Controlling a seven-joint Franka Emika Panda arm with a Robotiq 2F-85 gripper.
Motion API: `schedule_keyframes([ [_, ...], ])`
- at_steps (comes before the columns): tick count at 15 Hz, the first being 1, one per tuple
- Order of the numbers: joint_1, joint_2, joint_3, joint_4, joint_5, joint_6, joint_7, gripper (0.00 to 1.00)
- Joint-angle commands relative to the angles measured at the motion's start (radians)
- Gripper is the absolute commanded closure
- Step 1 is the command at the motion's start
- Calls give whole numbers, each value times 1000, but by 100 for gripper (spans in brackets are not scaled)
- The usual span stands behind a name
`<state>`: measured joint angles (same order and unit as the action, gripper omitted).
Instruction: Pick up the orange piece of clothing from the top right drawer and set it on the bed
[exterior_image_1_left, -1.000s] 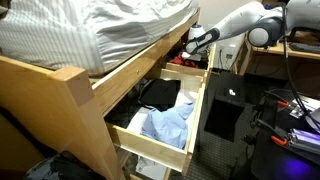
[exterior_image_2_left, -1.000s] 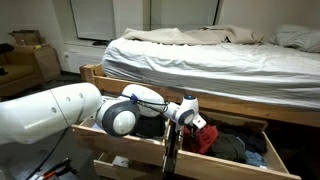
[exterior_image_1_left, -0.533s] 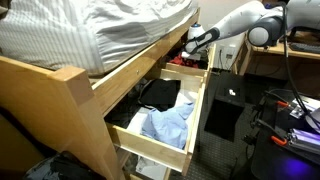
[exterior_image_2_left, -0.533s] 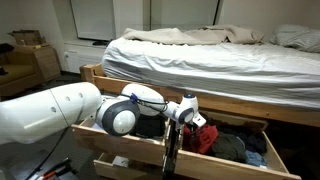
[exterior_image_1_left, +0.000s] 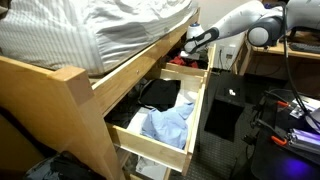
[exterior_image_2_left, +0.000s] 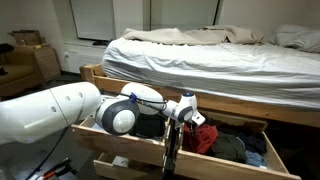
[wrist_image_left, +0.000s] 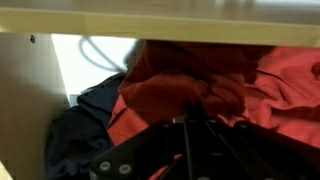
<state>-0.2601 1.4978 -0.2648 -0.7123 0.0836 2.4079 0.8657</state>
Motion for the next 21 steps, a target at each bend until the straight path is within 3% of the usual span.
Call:
schedule_keyframes([
  [1,-2,0,5,21,-26,-5,34,100],
  [3,7,-28,-32,20,-11,52,60,100],
  [4,-28,-68,-53,-37,-22,161,10,100],
  [11,-44,-205,-216,-48,-18,483,28,100],
  [16,-77,-318,-200,-53,4,699,-5,100],
  [21,-106,-447,-118,-46,-16,836,-42,100],
])
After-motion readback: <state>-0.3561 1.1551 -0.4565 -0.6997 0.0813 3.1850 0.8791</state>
